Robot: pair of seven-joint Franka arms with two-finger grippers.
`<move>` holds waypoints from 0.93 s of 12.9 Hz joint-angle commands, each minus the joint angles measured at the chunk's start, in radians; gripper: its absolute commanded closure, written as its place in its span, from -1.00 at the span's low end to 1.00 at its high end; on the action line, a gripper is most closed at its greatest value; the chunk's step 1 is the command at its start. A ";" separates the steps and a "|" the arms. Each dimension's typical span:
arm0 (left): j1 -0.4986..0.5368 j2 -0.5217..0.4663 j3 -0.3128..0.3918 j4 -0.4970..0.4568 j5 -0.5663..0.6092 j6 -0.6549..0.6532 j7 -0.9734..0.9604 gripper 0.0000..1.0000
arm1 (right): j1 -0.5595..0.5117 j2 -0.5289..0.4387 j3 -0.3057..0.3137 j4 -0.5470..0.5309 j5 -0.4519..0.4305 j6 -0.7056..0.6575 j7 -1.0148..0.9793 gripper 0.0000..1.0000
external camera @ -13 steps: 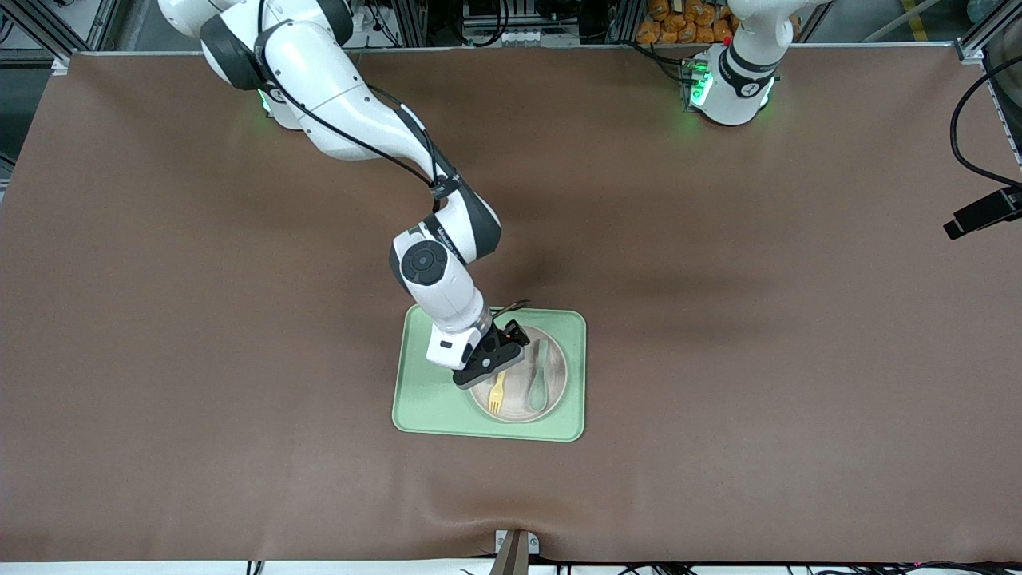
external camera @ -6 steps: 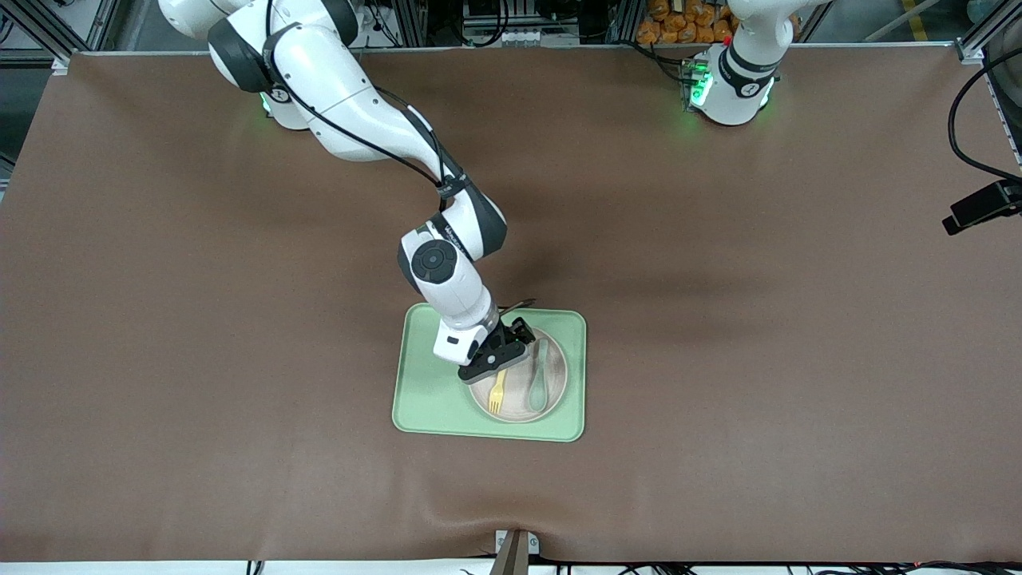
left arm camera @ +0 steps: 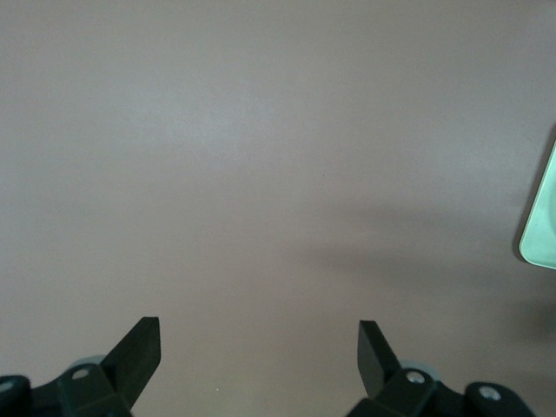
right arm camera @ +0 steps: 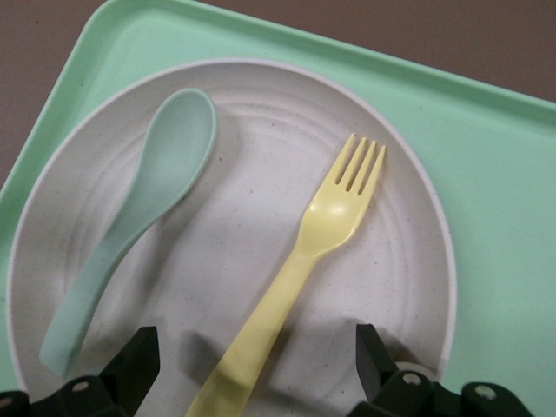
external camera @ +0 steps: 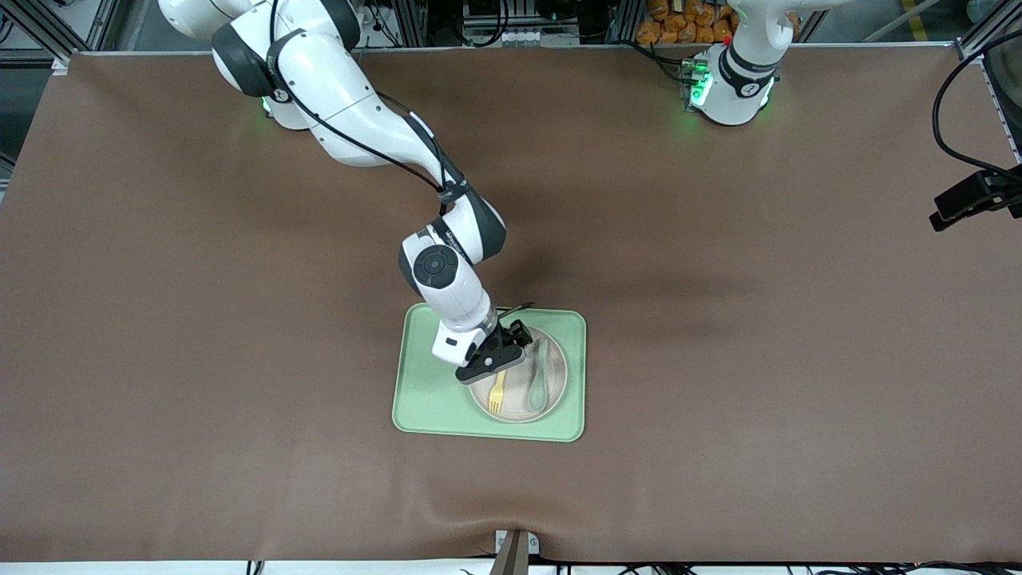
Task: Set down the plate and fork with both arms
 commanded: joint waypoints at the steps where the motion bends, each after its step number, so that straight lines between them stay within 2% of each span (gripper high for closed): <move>1: -0.039 -0.013 0.031 -0.031 -0.012 0.021 0.022 -1.00 | 0.010 0.003 -0.010 0.001 0.010 0.004 0.020 -1.00; 5: -0.045 -0.008 -0.006 -0.025 -0.021 0.065 0.022 -1.00 | 0.010 0.003 -0.011 -0.005 0.007 0.005 0.020 -1.00; 8: -0.031 -0.007 -0.011 -0.031 -0.124 0.076 0.028 -1.00 | 0.016 0.009 -0.011 -0.005 -0.077 0.005 0.020 -1.00; 12: -0.039 -0.005 -0.011 -0.031 -0.119 0.058 0.017 -1.00 | 0.016 0.012 -0.011 -0.007 -0.100 0.005 0.021 -1.00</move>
